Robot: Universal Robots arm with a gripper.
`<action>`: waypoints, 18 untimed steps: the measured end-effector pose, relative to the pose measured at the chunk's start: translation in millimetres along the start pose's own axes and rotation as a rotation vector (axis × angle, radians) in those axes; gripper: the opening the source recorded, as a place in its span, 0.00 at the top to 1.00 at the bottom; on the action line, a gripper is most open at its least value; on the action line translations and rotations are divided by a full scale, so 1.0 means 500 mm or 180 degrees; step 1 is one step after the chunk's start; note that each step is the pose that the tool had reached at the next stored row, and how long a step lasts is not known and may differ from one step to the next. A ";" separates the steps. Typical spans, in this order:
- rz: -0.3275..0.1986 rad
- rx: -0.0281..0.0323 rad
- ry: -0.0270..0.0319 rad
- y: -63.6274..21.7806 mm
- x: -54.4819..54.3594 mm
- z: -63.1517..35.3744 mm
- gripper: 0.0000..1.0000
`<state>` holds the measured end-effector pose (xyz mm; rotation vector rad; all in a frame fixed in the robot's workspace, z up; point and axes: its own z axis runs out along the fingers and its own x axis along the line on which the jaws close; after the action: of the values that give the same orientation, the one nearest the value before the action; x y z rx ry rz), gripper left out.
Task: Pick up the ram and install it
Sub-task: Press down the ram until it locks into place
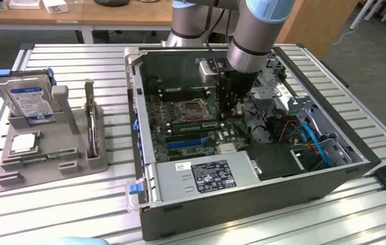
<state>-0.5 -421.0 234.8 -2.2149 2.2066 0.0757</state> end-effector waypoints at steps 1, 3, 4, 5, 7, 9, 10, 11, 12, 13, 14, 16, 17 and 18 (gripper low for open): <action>0.0000 0.0000 0.0000 0.000 0.000 0.000 0.90; 0.0000 0.0000 0.0001 0.000 0.000 0.002 0.90; 0.0000 0.0000 0.0001 0.000 -0.001 0.003 0.90; 0.0000 0.0000 0.0001 0.000 -0.002 0.004 0.90; 0.0000 0.0000 0.0001 0.000 -0.004 0.007 0.90; 0.0000 0.0000 0.0001 0.000 -0.006 0.010 0.90; 0.0000 0.0000 0.0000 0.000 -0.006 0.011 0.90; 0.0000 0.0000 0.0001 0.000 -0.006 0.012 0.90; 0.0000 0.0000 0.0001 0.000 -0.006 0.013 0.90; 0.0000 -0.0001 0.0001 0.000 -0.006 0.014 0.90; 0.0000 0.0000 0.0001 0.000 -0.006 0.014 0.90; 0.0000 0.0000 0.0001 0.000 -0.006 0.016 0.90; 0.0000 0.0000 0.0001 0.000 -0.006 0.017 0.90; 0.0000 0.0000 0.0001 0.000 -0.006 0.017 0.90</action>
<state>-0.5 -417.6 226.2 -2.2152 2.2068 0.0756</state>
